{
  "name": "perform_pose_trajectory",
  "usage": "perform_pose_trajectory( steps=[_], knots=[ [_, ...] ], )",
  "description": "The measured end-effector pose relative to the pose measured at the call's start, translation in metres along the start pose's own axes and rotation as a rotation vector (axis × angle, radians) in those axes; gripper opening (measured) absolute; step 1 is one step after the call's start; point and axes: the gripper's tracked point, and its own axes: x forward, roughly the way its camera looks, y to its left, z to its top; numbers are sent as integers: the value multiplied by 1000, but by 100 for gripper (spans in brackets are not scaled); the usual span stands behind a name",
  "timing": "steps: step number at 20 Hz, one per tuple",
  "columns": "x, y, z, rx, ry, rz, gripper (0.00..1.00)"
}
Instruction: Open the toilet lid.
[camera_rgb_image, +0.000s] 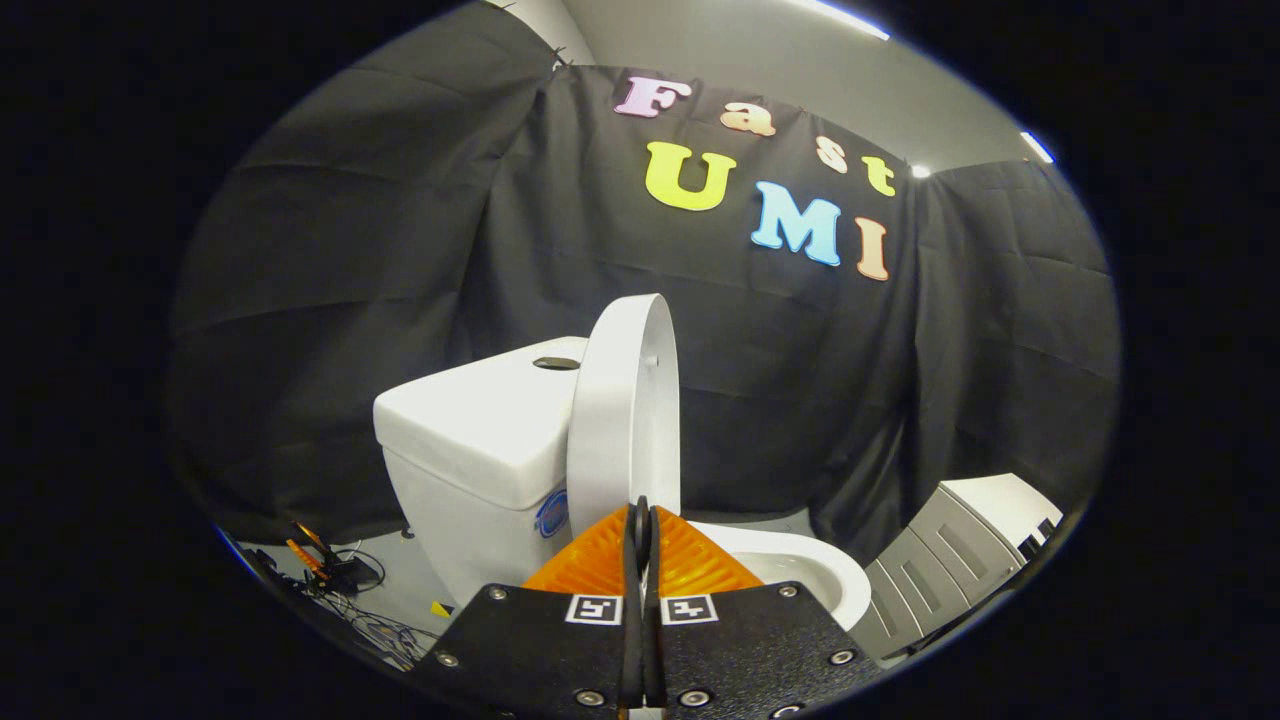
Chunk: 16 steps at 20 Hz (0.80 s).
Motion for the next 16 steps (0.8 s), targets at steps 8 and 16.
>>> perform_pose_trajectory(
  steps=[8, 16],
  knots=[
    [-3, 9, 1, 101, 30, 108, 15],
    [-58, -10, 40, 229, -45, 230, 95]
  ],
)
